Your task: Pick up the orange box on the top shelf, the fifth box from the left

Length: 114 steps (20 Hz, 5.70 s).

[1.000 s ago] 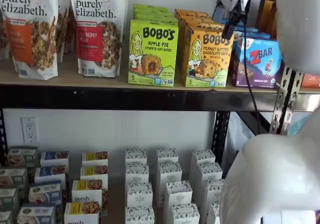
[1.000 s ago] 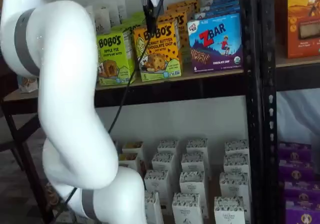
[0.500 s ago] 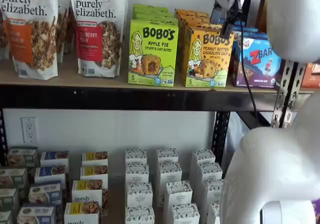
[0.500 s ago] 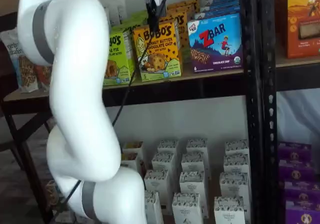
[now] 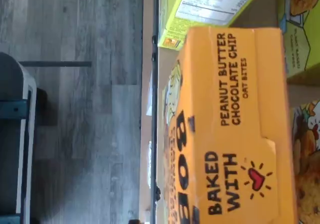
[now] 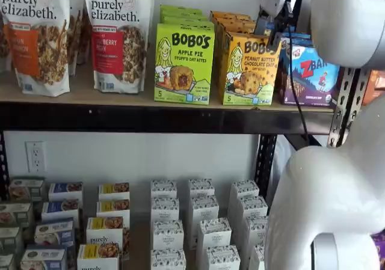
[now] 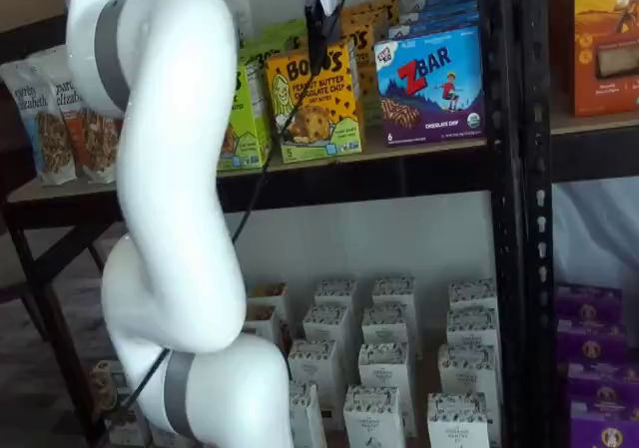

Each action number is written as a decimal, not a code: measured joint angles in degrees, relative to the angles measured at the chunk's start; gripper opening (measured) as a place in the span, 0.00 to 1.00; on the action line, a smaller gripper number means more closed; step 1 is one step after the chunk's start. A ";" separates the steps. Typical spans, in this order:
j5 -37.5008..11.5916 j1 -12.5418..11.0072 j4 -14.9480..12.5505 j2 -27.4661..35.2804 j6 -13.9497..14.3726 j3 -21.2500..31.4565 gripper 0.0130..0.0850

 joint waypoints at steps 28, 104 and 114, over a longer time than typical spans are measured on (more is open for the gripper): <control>-1.12 1.33 -1.24 2.03 0.67 0.44 0.67; 2.20 0.42 -3.92 -25.40 -0.29 23.86 0.33; 3.09 -0.14 -5.02 -32.36 -1.04 29.67 0.33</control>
